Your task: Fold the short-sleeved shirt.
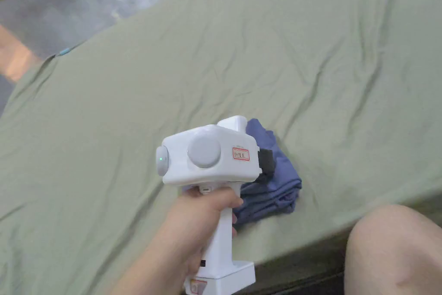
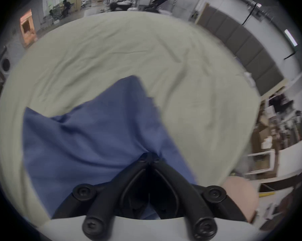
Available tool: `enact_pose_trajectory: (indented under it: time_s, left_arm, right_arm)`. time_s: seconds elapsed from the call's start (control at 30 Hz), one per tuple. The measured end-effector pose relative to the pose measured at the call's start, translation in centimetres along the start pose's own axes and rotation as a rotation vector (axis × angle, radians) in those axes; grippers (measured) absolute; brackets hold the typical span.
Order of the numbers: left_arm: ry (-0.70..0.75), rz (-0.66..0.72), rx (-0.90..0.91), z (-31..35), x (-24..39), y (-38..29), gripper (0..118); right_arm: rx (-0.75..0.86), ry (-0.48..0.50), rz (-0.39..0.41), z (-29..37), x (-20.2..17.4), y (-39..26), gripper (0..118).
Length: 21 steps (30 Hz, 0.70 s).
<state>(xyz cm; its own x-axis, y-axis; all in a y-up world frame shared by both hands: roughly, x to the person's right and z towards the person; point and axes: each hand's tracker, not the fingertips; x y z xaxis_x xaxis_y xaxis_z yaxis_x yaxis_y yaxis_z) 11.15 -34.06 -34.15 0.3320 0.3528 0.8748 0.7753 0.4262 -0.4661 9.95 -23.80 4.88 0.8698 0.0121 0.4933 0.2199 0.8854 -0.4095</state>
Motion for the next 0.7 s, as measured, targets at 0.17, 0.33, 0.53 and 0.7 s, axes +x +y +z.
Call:
enact_pose_trajectory:
  time_s: [0.17,0.33,0.53,0.7]
  left_arm:
    - [-0.217,0.059,0.176,7.9,-4.0,-1.5,0]
    - [-0.216,0.196,0.323,15.0,-12.7,-6.7,0]
    - [-0.279,0.539,0.341,13.1,-22.0,-12.4,15]
    - [-0.473,0.637,0.337,8.7,-24.8,-13.8,118]
  right_arm:
    - [-0.038,0.127,0.020,-4.3,-3.4,3.6,3]
    - [-0.158,0.352,-0.004,-17.2,-6.6,7.7,3]
    - [-0.496,0.279,-0.066,-34.5,-6.7,5.5,3]
    - [-0.513,0.372,-0.258,-36.7,-4.3,1.8,3]
